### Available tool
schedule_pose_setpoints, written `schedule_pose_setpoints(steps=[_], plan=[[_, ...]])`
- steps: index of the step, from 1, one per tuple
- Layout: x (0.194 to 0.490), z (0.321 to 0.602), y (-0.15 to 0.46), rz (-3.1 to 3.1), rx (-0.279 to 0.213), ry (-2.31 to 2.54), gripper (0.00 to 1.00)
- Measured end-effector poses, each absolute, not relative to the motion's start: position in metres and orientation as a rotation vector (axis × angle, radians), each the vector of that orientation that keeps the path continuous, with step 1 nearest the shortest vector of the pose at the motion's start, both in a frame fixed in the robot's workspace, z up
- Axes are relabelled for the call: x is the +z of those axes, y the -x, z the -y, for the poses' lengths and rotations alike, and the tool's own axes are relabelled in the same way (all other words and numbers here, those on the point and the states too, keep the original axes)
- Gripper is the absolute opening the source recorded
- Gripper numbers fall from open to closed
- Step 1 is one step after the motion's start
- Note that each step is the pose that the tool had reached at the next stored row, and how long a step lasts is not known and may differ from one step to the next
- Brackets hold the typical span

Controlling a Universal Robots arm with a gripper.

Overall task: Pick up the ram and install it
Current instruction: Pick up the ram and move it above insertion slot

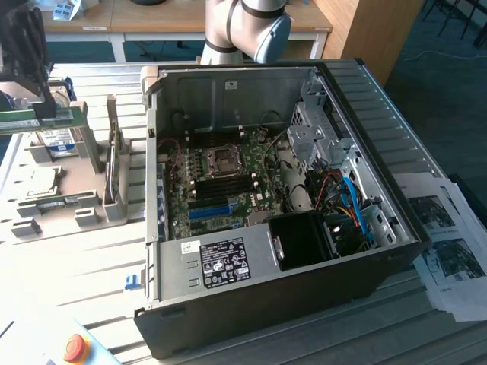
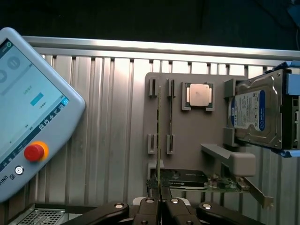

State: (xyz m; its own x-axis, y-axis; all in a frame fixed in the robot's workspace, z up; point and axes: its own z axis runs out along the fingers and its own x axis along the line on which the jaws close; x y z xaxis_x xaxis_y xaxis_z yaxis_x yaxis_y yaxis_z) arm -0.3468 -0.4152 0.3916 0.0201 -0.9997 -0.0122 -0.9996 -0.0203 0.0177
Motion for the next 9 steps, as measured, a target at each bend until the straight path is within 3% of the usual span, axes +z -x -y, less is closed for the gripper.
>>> schedule_pose_setpoints(steps=[9], plan=[[0.392, 0.415, 0.327, 2.194, -0.037, -2.239, 0.12]])
